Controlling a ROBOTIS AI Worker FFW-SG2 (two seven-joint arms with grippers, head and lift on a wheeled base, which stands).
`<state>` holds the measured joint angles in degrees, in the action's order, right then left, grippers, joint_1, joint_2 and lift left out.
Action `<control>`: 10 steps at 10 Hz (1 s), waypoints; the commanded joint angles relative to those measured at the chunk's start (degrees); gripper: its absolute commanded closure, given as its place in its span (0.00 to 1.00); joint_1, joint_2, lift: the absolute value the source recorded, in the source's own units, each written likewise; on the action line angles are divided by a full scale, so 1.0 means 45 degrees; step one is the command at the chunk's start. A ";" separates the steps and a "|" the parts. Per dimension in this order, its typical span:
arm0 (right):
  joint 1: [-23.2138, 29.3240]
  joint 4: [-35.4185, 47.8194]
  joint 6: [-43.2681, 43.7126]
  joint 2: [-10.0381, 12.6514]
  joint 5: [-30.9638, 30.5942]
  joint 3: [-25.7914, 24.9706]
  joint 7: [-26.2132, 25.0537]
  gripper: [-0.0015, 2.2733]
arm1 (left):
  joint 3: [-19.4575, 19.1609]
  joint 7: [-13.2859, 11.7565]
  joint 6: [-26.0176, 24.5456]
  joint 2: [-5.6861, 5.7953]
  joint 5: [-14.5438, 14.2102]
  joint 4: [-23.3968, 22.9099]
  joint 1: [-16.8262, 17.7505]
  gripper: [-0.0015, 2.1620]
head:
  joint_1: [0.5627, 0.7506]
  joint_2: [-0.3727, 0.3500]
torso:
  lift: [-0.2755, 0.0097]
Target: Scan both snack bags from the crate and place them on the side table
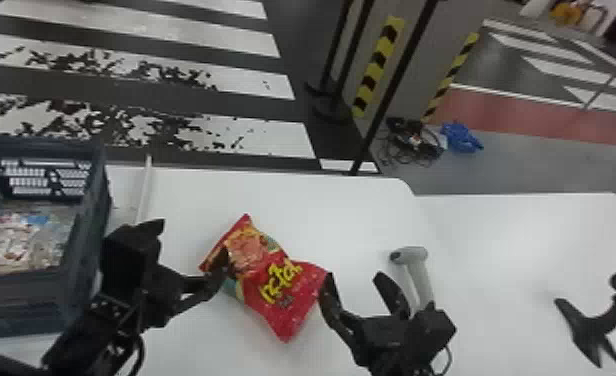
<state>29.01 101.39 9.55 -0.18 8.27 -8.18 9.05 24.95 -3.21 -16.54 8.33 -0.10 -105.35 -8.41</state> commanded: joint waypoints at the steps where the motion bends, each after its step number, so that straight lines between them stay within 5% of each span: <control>1: -0.0039 0.0068 -0.0708 0.0050 0.0603 -0.0175 0.0391 0.03 | -0.0740 0.0361 -0.0026 0.0355 0.1096 -0.1393 -0.0963 0.02 | 0.70 0.03 | 0.62; 5: -0.0567 0.0341 -0.3403 0.0050 0.1618 -0.0604 0.1661 0.03 | -0.3201 0.0635 0.1497 0.1019 0.0744 -0.3287 -0.3033 0.02 | 0.70 0.25 | 0.62; 7: -0.0996 0.0478 -0.5317 0.0050 0.2361 -0.1034 0.2384 0.03 | -0.4333 0.0674 0.3060 0.1039 -0.0330 -0.3717 -0.4068 0.02 | 0.70 0.31 | 0.62; 9: -0.1739 0.0497 -0.7583 0.0050 0.2771 -0.1600 0.2833 0.03 | -0.4802 0.0674 0.3411 0.1078 -0.0779 -0.3853 -0.4674 0.02 | 0.70 0.38 | 0.62; 10: -0.2285 0.0497 -0.9302 0.0050 0.3064 -0.2010 0.3126 0.03 | -0.5134 0.0381 0.3646 0.1098 -0.1541 -0.3893 -0.4947 0.02 | 0.70 0.39 | 0.62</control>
<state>19.96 103.62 -28.27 -0.18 21.38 -16.31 23.08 2.57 -1.38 -0.74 13.23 -5.32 -122.78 -29.99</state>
